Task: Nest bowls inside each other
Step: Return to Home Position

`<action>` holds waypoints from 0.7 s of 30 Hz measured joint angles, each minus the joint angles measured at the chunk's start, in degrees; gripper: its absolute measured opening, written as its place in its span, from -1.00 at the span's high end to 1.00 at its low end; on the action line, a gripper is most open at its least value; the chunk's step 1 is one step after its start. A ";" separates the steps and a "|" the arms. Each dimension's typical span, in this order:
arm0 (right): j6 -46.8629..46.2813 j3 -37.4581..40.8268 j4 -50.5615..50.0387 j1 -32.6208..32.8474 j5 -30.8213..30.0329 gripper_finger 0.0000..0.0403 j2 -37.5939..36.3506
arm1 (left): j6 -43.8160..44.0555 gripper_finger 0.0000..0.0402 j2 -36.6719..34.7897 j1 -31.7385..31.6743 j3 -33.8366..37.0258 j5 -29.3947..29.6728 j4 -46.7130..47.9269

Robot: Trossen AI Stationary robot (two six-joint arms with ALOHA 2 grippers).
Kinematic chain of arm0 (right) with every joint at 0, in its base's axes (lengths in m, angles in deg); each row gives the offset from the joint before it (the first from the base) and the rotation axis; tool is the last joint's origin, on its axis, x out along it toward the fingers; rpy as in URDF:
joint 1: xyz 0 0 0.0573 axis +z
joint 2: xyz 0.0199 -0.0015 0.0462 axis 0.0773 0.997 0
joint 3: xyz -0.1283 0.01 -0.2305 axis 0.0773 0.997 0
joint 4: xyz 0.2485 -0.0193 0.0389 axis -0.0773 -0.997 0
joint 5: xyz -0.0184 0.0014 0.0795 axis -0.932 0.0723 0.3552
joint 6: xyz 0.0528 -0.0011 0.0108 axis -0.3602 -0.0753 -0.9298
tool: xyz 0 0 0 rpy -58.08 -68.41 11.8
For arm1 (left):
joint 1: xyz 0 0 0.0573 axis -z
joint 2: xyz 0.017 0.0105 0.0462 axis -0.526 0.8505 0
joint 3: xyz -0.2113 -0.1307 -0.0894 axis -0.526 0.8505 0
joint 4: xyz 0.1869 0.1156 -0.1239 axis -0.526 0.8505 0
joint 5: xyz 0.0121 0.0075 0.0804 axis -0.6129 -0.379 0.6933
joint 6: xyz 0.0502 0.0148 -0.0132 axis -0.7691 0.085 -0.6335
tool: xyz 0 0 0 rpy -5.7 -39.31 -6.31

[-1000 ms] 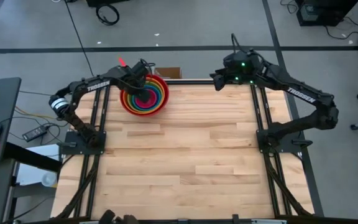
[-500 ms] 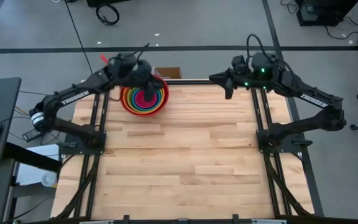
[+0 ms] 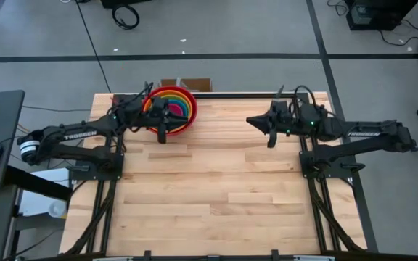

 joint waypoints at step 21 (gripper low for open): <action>9.81 17.18 -1.81 -1.24 2.99 0.98 -24.86 | -13.73 0.99 -14.85 2.98 19.31 6.50 -8.11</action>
